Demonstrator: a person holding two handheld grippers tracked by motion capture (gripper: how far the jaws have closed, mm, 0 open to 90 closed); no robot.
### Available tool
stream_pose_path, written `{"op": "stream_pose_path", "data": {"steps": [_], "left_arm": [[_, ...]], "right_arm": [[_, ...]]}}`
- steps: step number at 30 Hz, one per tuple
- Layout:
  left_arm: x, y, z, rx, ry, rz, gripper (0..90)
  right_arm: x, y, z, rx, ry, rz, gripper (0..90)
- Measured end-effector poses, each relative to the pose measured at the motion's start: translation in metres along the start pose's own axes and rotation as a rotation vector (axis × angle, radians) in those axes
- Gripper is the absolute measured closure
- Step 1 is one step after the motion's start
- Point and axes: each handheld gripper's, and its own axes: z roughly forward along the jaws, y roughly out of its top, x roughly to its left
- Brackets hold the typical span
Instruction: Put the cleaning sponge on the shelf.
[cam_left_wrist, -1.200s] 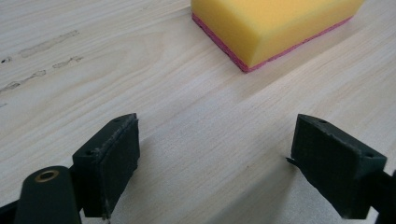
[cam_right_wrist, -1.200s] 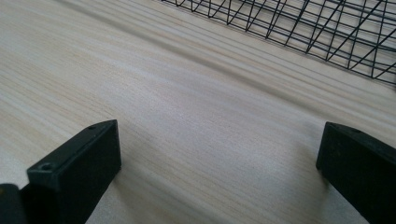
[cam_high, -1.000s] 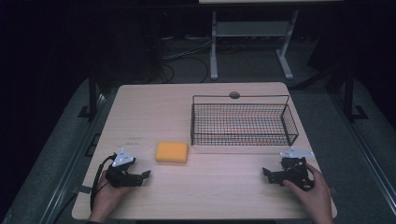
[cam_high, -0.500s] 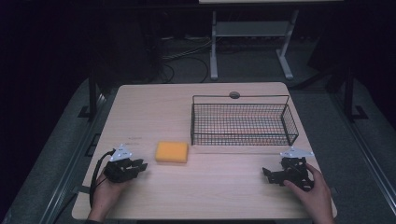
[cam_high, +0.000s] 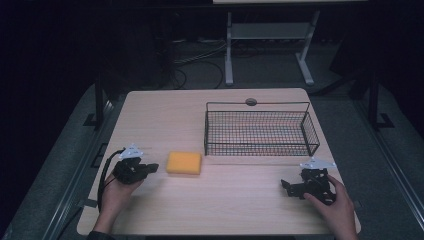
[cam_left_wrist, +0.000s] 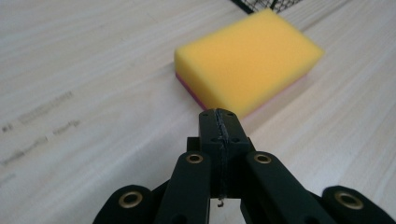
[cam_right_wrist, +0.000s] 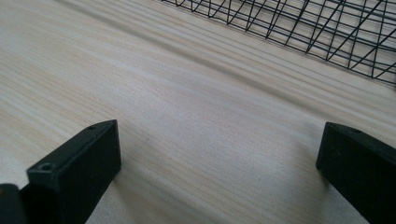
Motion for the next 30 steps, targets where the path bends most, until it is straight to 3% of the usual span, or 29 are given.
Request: {"op": "stream_pose_path", "data": {"steps": [10,30], "left_arm": [[0.008,0.026,0.011,-0.011,-0.003,0.017,89.8],[0.017,0.055,0.039,-0.011,-0.033,0.030,89.7]], "right_arm": [[0.000,0.000,0.000,0.000,0.000,0.000,0.0],[0.000,0.000,0.000,-0.001,-0.001,-0.003,0.0]]}}
